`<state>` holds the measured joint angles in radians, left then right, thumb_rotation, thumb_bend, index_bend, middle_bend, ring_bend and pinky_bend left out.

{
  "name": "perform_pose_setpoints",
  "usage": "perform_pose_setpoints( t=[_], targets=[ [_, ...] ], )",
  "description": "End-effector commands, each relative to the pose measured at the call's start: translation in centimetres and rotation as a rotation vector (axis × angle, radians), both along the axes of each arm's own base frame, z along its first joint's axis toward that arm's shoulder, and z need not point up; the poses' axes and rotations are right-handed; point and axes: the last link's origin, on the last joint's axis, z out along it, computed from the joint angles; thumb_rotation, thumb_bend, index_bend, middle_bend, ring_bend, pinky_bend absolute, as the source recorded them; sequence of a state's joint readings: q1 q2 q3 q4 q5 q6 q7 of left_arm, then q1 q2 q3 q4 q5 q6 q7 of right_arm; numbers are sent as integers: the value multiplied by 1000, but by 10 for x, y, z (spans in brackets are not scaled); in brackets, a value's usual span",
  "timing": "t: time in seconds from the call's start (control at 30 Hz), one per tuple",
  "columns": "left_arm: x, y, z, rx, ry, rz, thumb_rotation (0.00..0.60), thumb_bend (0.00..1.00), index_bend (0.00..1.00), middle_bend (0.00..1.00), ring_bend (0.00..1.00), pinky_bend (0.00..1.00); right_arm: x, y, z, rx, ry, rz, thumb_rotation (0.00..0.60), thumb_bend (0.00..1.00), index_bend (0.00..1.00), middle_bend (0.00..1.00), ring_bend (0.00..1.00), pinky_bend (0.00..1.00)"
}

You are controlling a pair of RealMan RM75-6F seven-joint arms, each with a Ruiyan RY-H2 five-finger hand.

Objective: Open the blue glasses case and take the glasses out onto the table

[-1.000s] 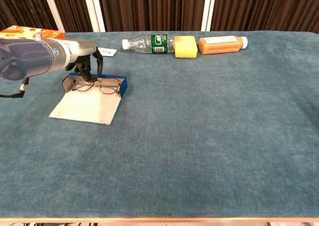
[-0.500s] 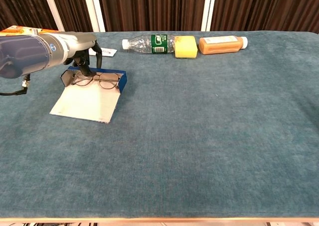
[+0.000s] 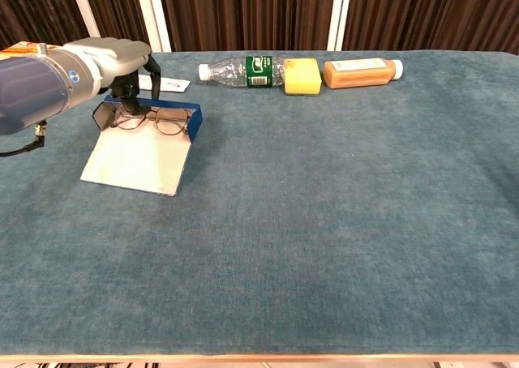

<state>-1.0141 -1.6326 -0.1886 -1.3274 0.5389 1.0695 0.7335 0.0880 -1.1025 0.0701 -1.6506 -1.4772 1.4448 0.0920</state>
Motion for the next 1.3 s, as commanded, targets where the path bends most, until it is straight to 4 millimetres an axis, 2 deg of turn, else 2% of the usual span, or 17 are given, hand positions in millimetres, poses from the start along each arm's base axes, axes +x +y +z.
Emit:
perform_pose_setpoints(
  t=[0.03,0.53,1.03,1.3],
  targets=[
    [-4,-5,-1,13,16,-18,600,414,607,1000,748,794,0,0,0,0,0,0,600,218,0,0,0,213],
    [-17,-15,-7,33,69,-56,600,414,611,1000,748,795,0,1,0,1,-3,-5,600,218,0,0,0,213],
    [-21,-20,-8,48,87,-83,600,415,619,1000,749,794,-1,1,0,2,-4,-4,600,218,0,0,0,213],
    [-21,-17,-3,73,68,-75,600,415,621,1000,749,795,-1,1,-1,2,-3,-4,600,218,0,0,0,213]
  ],
)
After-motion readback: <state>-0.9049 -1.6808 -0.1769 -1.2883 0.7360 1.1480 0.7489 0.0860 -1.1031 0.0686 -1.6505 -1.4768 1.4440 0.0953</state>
